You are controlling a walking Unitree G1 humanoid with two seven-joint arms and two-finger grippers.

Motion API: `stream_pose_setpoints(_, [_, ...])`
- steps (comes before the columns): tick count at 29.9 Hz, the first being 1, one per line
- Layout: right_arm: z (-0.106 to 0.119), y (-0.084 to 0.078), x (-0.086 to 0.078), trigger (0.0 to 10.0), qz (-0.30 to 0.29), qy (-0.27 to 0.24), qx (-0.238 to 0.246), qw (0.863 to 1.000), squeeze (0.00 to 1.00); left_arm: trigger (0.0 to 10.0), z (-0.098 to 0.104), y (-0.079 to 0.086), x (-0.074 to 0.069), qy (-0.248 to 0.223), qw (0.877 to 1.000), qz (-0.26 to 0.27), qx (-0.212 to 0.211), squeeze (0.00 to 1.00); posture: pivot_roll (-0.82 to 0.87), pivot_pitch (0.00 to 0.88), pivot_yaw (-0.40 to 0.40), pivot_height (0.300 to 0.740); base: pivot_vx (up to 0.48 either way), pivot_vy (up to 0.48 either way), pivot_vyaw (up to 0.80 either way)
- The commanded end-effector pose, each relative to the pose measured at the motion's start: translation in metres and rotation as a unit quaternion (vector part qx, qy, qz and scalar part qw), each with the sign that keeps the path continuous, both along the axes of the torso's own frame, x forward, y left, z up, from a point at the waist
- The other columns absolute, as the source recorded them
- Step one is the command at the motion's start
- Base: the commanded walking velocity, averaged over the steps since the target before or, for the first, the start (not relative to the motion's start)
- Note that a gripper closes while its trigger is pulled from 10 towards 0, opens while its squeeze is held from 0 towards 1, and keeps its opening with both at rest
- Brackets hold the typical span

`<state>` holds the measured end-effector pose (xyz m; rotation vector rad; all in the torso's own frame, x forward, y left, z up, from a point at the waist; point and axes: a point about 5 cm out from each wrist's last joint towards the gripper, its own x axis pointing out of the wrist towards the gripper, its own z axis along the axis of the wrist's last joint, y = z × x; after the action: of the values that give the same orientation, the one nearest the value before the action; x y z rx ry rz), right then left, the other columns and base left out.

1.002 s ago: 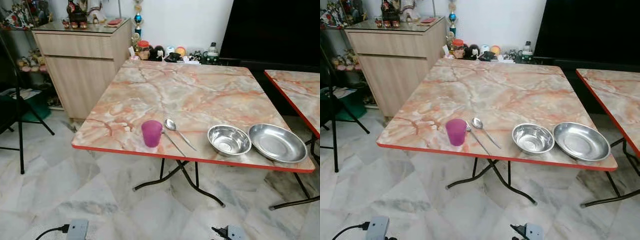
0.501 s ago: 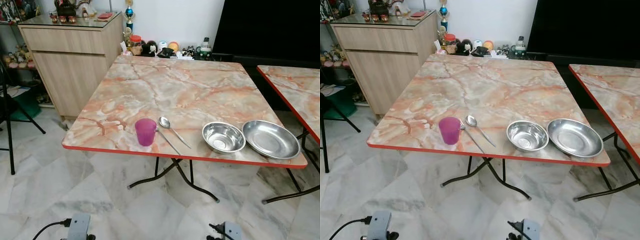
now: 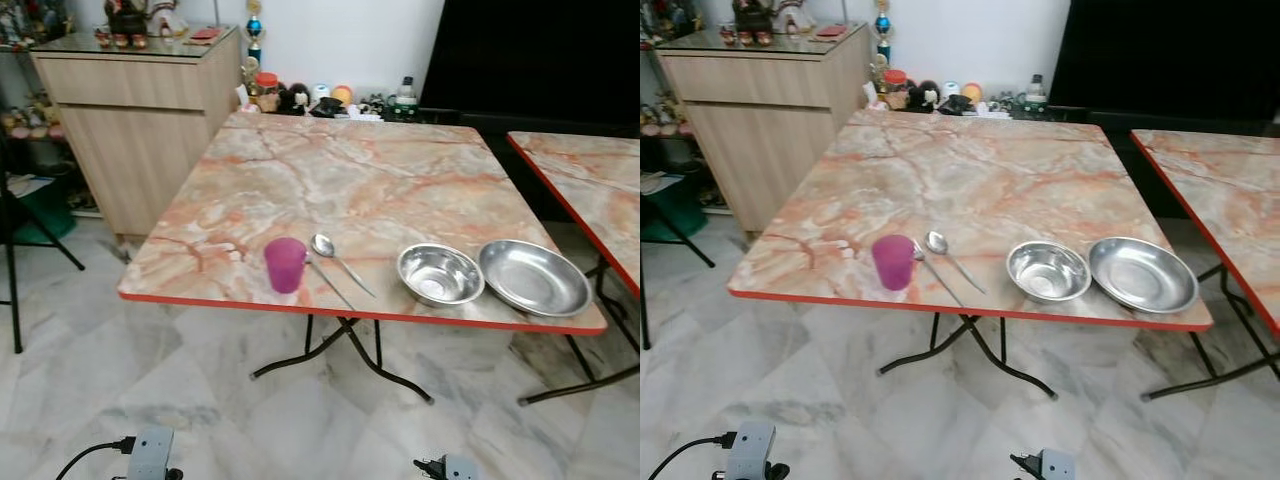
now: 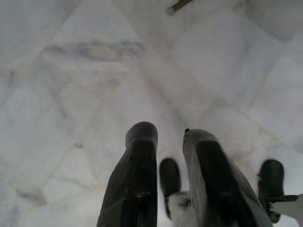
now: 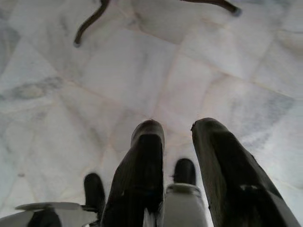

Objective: Setting the table

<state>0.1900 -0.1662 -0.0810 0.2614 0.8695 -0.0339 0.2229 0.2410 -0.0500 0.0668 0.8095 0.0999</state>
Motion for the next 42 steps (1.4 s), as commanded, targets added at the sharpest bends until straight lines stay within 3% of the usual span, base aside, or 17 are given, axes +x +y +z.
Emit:
stream_pose_setpoints(1, [0.001, -0.005, 0.002, 10.0, -0.005, -0.003, -0.006, 1.0, 0.0, 10.0, 0.0, -0.004, 0.002, -0.002, 1.0, -0.009, 0.0, 0.0, 0.11, 0.072, -0.043, 0.74, 0.0, -0.39, 0.0])
stream_pose_setpoints(8, [-0.001, -0.003, -0.001, 10.0, 0.006, 0.003, -0.006, 1.0, 0.0, 10.0, -0.007, 0.001, -0.011, 0.018, 1.0, -0.008, 0.007, 0.0, 0.13, 0.0, -0.047, 0.74, 0.0, -0.224, 0.0])
stream_pose_setpoints(20, [0.002, 0.001, 0.004, 10.0, -0.005, -0.014, 0.003, 1.0, 0.0, 10.0, -0.011, -0.002, -0.017, 0.023, 1.0, -0.005, -0.001, 0.0, 0.11, 0.012, -0.045, 0.74, 0.0, 0.0, 0.0])
stream_pose_setpoints(23, [0.012, -0.003, 0.019, 10.0, -0.006, -0.044, -0.008, 0.999, 0.0, 10.0, -0.011, -0.011, -0.013, 0.021, 1.0, -0.015, -0.007, 0.0, 0.1, 0.04, -0.057, 0.74, 0.0, 0.0, 0.0])
stream_pose_setpoints(29, [0.018, -0.004, 0.029, 10.0, -0.019, -0.066, -0.012, 0.998, 0.0, 10.0, -0.009, -0.011, -0.01, 0.018, 1.0, -0.022, -0.004, 0.0, 0.08, 0.056, -0.063, 0.74, 0.0, 0.0, 0.0])
stream_pose_setpoints(32, [0.025, -0.006, 0.037, 10.0, -0.031, -0.1, -0.017, 0.994, 0.0, 10.0, -0.011, -0.011, -0.015, 0.023, 0.999, -0.024, -0.001, 0.0, 0.1, 0.003, -0.074, 0.74, 0.0, 0.0, 0.0])
stream_pose_setpoints(38, [0.034, -0.008, 0.042, 10.0, -0.04, -0.158, -0.031, 0.986, 0.0, 10.0, -0.015, -0.008, -0.023, 0.032, 0.999, -0.025, 0.002, 0.0, 0.1, 0.0, -0.091, 0.74, 0.0, 0.0, 0.0])
stream_pose_setpoints(40, [0.043, -0.013, 0.047, 10.0, -0.051, -0.199, -0.045, 0.978, 0.0, 10.0, -0.015, -0.006, -0.023, 0.032, 0.999, -0.022, 0.002, 0.0, 0.08, 0.008, -0.09, 0.74, 0.0, 0.0, 0.0])
stream_pose_setpoints(42, [0.066, -0.022, 0.059, 10.0, -0.074, -0.281, -0.054, 0.955, 0.0, 10.0, -0.015, -0.008, -0.022, 0.03, 0.999, -0.015, -0.001, 0.0, 0.06, 0.018, -0.09, 0.74, 0.0, 0.0, 0.0])
